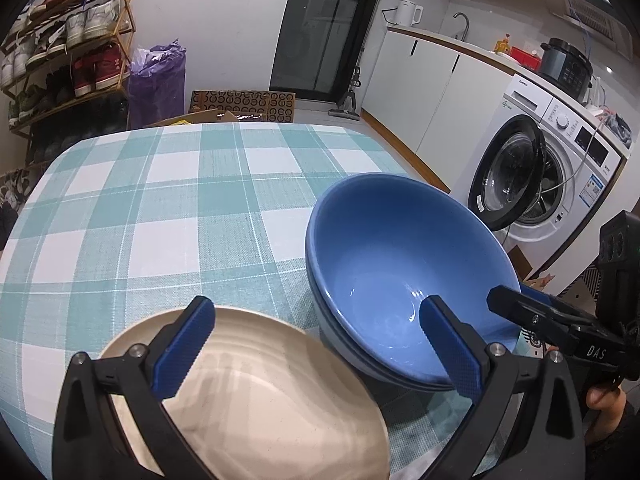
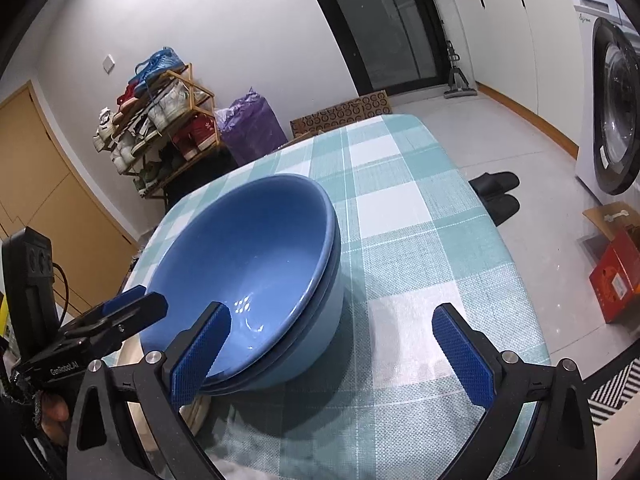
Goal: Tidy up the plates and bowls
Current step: 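Move both grippers to the rim of the nested blue bowls, then close both grippers on the rim of the nested blue bowls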
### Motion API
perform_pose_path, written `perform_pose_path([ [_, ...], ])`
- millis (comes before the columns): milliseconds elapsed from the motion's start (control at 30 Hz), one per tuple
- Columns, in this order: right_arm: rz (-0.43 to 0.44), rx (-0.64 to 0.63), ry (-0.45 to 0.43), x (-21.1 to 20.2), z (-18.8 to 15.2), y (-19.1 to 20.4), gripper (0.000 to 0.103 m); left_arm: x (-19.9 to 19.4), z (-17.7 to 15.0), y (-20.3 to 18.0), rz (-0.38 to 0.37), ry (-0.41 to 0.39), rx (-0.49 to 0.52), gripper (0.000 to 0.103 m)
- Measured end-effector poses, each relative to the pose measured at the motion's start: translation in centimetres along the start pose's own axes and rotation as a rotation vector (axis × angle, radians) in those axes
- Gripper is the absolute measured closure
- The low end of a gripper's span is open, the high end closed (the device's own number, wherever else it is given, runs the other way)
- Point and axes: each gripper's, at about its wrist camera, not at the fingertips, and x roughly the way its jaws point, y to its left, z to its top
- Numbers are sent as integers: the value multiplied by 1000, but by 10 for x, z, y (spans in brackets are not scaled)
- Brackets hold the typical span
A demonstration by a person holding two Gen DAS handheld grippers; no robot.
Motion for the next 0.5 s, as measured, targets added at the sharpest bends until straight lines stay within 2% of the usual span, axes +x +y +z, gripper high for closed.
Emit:
perform_pose_path([
  [133,19,9,24,6,2,0,1,2,1,1,-20,8,-13,2],
  [233,0,-6,6,5,2,3,1,3,0,1,-32,12,-15,7],
  [333,28,-7,2,5,2,5,1,4,0,0,-34,18,-13,10],
  [400,36,0,3,7,2,6,1,5,0,0,-41,24,-15,20],
  [500,64,16,-5,7,2,6,1,6,0,2,-45,28,-26,23],
])
